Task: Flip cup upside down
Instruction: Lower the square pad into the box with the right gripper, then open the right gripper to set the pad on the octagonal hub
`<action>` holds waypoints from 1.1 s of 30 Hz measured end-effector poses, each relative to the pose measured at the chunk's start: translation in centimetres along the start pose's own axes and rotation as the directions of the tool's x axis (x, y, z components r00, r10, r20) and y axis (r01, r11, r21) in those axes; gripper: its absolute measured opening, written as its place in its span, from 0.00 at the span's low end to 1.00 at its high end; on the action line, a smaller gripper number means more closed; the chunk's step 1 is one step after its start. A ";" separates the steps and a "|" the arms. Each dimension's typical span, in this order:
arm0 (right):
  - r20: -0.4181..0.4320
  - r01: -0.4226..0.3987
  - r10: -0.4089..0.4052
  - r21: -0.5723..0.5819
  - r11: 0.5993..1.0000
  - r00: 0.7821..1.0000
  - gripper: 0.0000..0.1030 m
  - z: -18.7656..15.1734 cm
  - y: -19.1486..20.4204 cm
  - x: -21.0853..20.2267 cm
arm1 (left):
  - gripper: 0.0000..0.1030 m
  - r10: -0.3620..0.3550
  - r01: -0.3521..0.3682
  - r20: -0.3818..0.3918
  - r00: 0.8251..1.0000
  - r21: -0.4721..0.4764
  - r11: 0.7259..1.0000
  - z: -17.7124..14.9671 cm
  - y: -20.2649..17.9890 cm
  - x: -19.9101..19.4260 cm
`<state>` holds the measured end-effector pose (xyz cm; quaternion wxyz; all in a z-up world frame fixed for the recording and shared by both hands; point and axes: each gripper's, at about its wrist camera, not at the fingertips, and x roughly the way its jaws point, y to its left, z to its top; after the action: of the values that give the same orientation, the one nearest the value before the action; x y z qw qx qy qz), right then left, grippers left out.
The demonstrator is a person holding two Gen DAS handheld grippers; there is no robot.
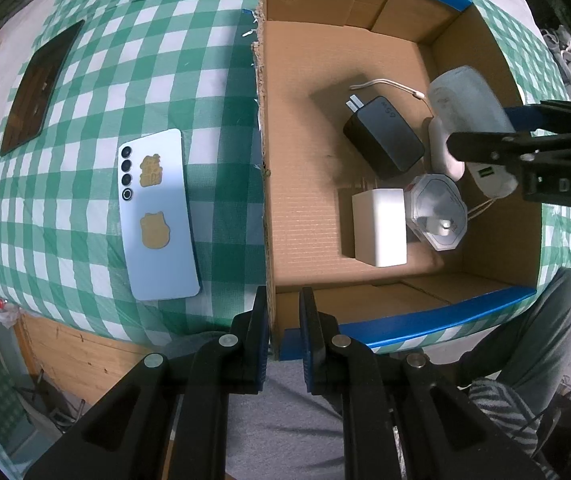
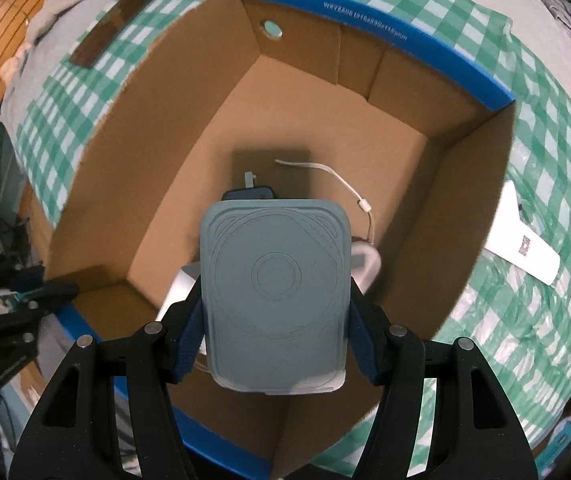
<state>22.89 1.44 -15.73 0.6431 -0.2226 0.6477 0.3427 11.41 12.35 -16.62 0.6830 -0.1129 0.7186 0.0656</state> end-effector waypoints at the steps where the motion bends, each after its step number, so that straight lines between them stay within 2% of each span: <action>1: -0.002 0.001 -0.001 -0.001 1.000 1.000 0.62 0.0 -0.1 0.2 | 0.12 0.000 0.000 0.000 1.000 0.000 1.000 0.0 0.0 0.0; 12: 0.004 0.002 -0.002 -0.016 1.000 1.000 0.62 -0.4 -1.2 0.3 | 0.12 0.003 -0.003 0.004 1.000 0.001 1.000 0.1 -0.2 -0.2; 18: 0.086 -0.028 0.029 -0.012 1.000 0.996 0.63 -0.9 -1.7 -3.0 | 0.12 0.000 0.000 0.008 1.000 0.003 1.000 0.0 -0.5 -0.1; 20: 0.102 -0.022 0.025 -0.026 0.999 0.995 0.69 -1.2 -1.7 -4.0 | 0.12 0.000 0.000 0.006 1.000 0.002 1.000 -0.1 -0.4 -0.1; 23: 0.127 -0.010 0.017 -0.057 0.998 0.992 0.70 -1.6 -1.8 -5.4 | 0.13 -0.002 0.002 0.010 1.000 0.002 1.000 -0.1 -0.3 -0.3; 33: 0.149 0.027 -0.014 -0.084 0.996 0.989 0.72 -2.9 -4.6 -7.8 | 0.13 -0.002 0.002 0.010 1.000 0.003 1.000 -0.1 -0.1 -0.3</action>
<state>24.85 -4.92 -8.98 0.6827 -0.2308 0.5805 0.3791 11.35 12.22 -16.27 0.6869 -0.1124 0.7151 0.0645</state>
